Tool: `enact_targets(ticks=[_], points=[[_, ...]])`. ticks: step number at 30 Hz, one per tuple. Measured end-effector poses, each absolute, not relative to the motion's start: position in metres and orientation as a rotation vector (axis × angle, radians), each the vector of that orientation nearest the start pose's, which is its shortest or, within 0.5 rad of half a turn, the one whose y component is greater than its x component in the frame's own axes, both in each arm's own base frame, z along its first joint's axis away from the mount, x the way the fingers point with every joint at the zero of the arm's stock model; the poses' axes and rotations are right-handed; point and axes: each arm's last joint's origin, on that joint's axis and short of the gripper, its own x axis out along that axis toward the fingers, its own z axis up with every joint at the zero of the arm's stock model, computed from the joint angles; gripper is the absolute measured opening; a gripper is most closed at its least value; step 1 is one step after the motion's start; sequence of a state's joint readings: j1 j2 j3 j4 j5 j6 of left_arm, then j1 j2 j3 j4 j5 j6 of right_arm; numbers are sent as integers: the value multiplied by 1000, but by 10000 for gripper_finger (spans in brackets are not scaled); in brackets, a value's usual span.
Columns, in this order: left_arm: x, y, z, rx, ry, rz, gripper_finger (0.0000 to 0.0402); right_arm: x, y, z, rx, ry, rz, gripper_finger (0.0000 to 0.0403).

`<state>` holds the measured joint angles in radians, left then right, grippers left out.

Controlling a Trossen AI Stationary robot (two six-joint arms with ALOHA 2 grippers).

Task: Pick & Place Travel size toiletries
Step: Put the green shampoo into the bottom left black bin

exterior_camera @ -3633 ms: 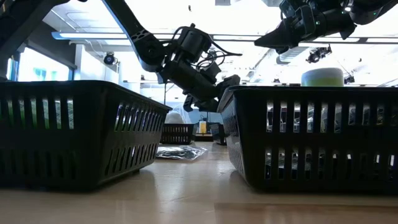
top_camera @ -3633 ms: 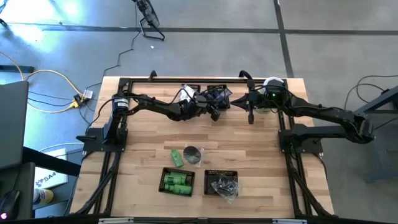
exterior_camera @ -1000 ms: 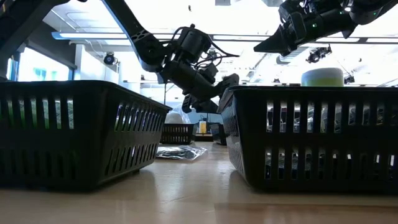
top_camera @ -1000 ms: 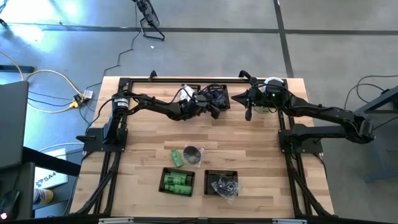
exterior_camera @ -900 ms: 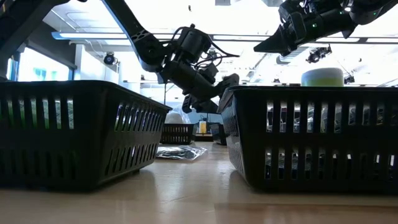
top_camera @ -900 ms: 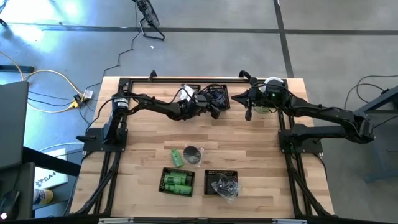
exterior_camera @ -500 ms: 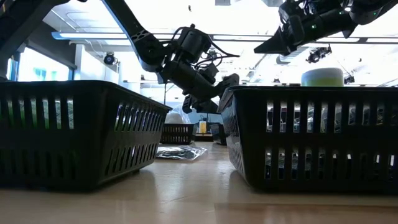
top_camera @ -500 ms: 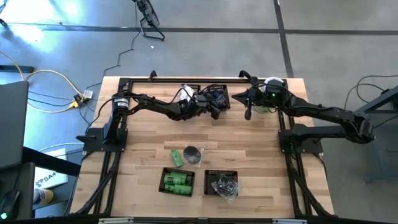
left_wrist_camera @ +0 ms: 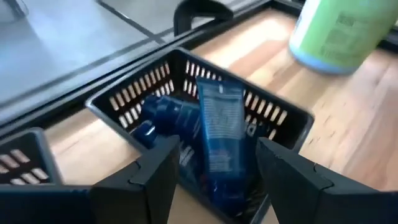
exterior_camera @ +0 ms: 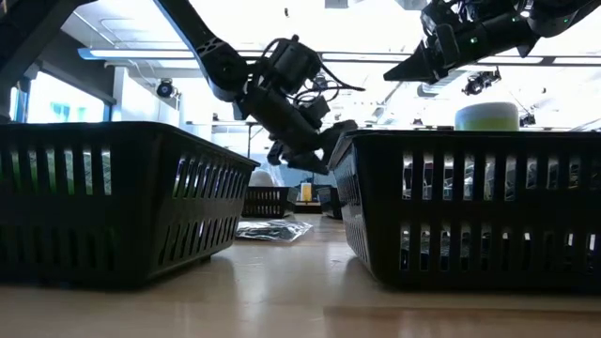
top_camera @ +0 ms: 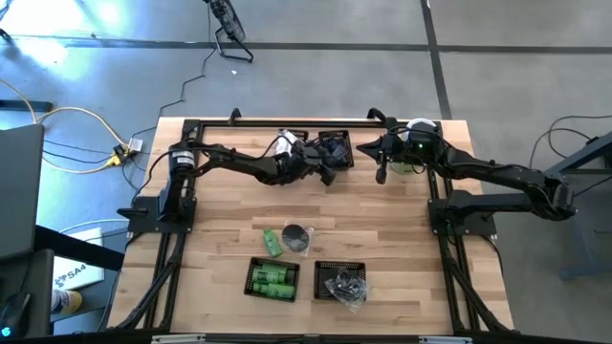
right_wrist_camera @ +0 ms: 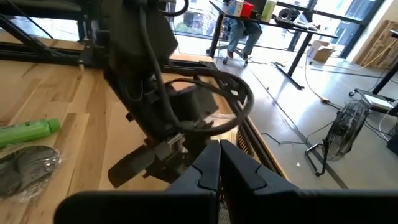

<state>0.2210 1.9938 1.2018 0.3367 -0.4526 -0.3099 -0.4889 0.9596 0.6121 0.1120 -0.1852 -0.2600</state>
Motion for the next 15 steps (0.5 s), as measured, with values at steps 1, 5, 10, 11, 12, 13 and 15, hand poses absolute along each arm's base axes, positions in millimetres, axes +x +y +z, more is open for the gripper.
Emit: enact_targets(ticks=[1, 5, 10, 11, 12, 13, 15], points=[[413, 104, 173, -216, 365, 727, 210, 190, -95, 270, -179, 261, -271, 3], [416, 88, 181, -95, 375, 666, 210, 190, -95, 270, -179, 261, -271, 3], [412, 72, 202, -40, 351, 605, 210, 190, -95, 270, -179, 259, -271, 3], [410, 70, 207, -46, 336, 591, 210, 190, -95, 271, -180, 258, -271, 3], [407, 68, 213, -45, 311, 568, 210, 190, -95, 271, -180, 257, -272, 3], [402, 67, 218, -31, 301, 552, 210, 190, -95, 271, -180, 257, -272, 3], [389, 65, 226, -18, 278, 548, 210, 190, -95, 271, -180, 258, -272, 3]])
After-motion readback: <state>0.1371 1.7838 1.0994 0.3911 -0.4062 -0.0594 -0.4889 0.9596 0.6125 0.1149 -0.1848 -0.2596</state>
